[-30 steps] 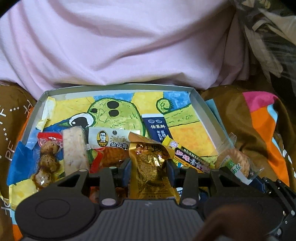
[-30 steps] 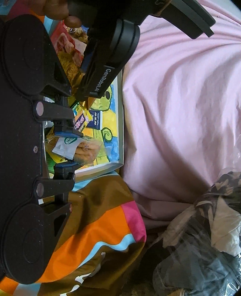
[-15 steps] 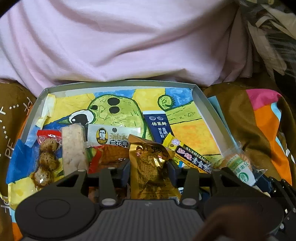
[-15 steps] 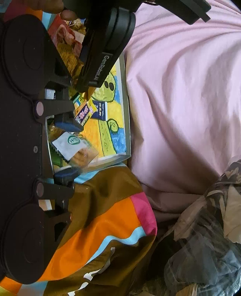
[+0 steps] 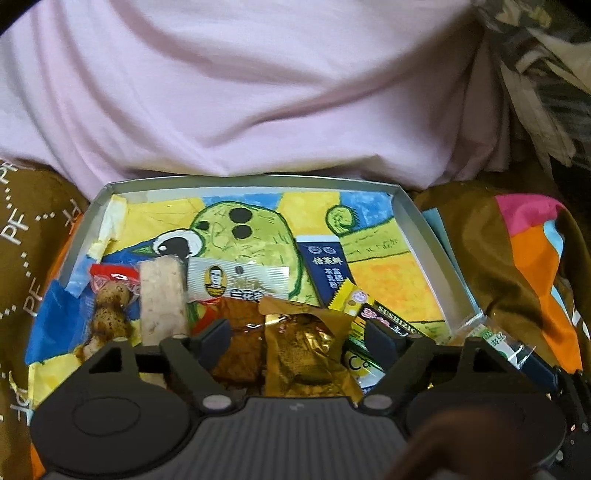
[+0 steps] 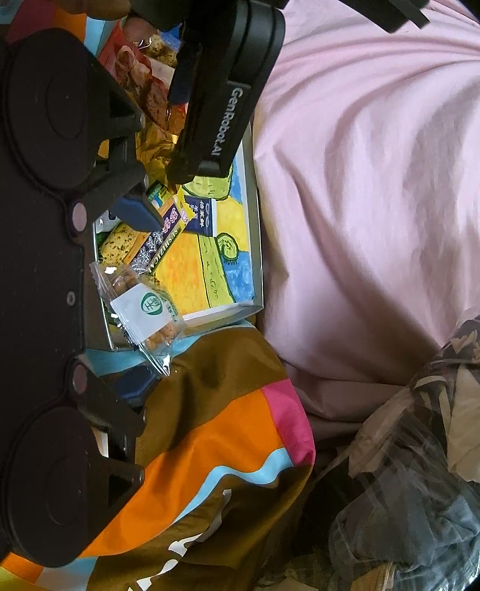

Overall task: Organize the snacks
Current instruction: 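Lower the gold pack and cookie pack into the tray, open both tools, then withdraw both tools from the tray toward the blue candy pack and mandarin, then grasp the blue candy pack with the right tool, then grasp the orange mandarin with the left tool while the right tool holds the candy pack, then carry the mandarin and candy pack to the tray and release them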

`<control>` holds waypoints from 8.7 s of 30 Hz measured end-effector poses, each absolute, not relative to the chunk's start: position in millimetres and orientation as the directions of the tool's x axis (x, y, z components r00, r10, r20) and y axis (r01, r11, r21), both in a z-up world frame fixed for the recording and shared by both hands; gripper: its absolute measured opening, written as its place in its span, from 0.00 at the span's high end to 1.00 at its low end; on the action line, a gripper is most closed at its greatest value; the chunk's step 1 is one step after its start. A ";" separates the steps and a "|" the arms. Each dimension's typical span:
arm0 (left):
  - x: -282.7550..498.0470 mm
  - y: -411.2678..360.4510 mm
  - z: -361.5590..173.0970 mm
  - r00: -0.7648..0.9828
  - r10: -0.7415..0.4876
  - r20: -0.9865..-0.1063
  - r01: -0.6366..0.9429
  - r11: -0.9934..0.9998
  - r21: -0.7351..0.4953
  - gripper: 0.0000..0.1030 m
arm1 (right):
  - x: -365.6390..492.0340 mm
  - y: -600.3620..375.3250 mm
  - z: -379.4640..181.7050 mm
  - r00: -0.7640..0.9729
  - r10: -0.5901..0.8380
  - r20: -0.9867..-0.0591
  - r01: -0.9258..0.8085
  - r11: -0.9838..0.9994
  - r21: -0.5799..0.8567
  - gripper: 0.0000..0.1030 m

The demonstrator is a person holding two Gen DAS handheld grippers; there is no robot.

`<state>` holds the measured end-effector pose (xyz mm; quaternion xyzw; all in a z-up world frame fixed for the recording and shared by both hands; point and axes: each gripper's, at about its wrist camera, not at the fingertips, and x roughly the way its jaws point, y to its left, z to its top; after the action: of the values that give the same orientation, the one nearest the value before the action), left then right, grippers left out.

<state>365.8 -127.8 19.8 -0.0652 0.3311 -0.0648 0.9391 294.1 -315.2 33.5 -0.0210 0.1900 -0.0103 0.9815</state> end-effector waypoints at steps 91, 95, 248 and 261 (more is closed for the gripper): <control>139.3 66.0 -22.6 0.580 0.118 -0.806 -0.136 0.990 0.047 0.00 | 105.9 -156.6 20.0 0.732 0.222 -0.644 -0.333 0.941 -0.054 0.01; 150.2 68.1 -22.7 0.571 0.099 -0.815 -0.086 0.994 0.061 0.00 | 113.4 -148.4 9.9 0.692 0.258 -0.674 -0.390 0.920 -0.048 0.01; 349.9 40.0 -11.6 0.728 -0.353 -0.588 0.174 0.924 -0.340 0.53 | 349.3 -155.2 38.6 0.854 0.066 -0.515 -0.222 0.943 -0.247 0.27; 337.7 43.6 -4.0 0.775 -0.315 -0.547 0.118 0.924 -0.365 0.27 | 324.4 -180.1 50.5 0.885 0.062 -0.461 -0.167 0.967 -0.190 0.10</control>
<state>337.7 43.6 -4.0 -0.1568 0.3143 -0.1165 0.9290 324.4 -180.1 50.5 -0.1129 0.2319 0.0592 0.9644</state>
